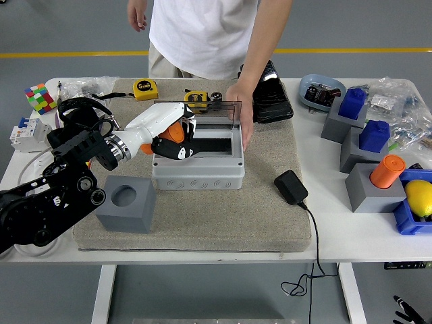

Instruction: Fetch the battery,place it into the box,close the lid of the box

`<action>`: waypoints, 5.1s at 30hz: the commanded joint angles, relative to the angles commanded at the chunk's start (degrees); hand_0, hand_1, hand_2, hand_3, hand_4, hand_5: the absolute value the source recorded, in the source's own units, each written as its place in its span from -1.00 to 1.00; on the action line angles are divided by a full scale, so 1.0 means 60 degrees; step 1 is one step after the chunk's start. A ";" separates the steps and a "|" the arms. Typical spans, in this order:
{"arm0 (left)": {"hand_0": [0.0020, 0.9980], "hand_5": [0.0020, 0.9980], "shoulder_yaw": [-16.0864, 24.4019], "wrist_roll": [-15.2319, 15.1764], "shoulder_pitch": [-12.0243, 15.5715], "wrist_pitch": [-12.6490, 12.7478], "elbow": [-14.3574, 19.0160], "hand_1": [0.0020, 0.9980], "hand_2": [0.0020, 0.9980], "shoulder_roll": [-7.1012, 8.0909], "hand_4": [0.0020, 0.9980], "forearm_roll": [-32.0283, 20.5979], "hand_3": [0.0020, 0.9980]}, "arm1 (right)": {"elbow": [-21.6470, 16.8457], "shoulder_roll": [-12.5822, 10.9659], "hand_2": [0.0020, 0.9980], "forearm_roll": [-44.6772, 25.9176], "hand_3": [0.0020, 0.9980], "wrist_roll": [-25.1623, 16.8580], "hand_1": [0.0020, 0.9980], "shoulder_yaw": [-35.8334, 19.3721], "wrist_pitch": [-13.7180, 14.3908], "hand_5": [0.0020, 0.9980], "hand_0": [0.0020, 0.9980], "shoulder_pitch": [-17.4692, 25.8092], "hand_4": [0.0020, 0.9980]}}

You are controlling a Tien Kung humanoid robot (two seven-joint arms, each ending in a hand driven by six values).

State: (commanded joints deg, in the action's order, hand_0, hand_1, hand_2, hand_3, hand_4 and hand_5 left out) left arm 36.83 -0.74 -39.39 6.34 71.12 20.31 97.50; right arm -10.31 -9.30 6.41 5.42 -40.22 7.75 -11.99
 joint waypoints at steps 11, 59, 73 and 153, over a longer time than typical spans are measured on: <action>-0.72 -1.00 -0.1195 0.0191 -0.0755 0.0083 -0.0413 -0.72 -0.52 -0.0528 0.62 0.0147 -0.41 | 0.0000 0.0026 0.33 -0.0109 0.09 0.0001 0.37 0.0161 0.0014 -0.03 0.25 0.0005 0.83; -0.16 -1.00 -0.2241 -0.0053 -0.1760 0.0627 -0.1959 0.25 0.32 -0.1467 1.00 0.0805 0.39 | 0.0000 0.0035 0.33 -0.0468 0.09 -0.0029 0.37 0.0593 0.0022 -0.03 0.25 -0.0005 0.83; -0.32 -0.98 -0.1200 -0.1069 -0.1199 0.1096 -0.0199 -0.03 0.02 -0.0979 1.00 0.0273 0.19 | 0.0000 0.0026 0.33 -0.0368 0.09 -0.0030 0.37 0.0456 0.0018 -0.02 0.25 0.0005 0.83; 0.17 0.44 0.5456 -0.1531 0.4019 0.0555 0.1181 0.44 0.45 -0.0565 1.00 -0.4428 0.48 | 0.0000 -0.0164 0.33 -0.0106 0.09 -0.0029 0.37 0.0037 -0.0114 -0.02 0.25 -0.0110 0.83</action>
State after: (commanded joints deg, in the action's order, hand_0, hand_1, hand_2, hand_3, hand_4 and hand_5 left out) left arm 69.57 -9.92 -15.27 9.67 78.21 16.92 70.94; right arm -10.31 -10.29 5.77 5.24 -40.00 7.06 -12.65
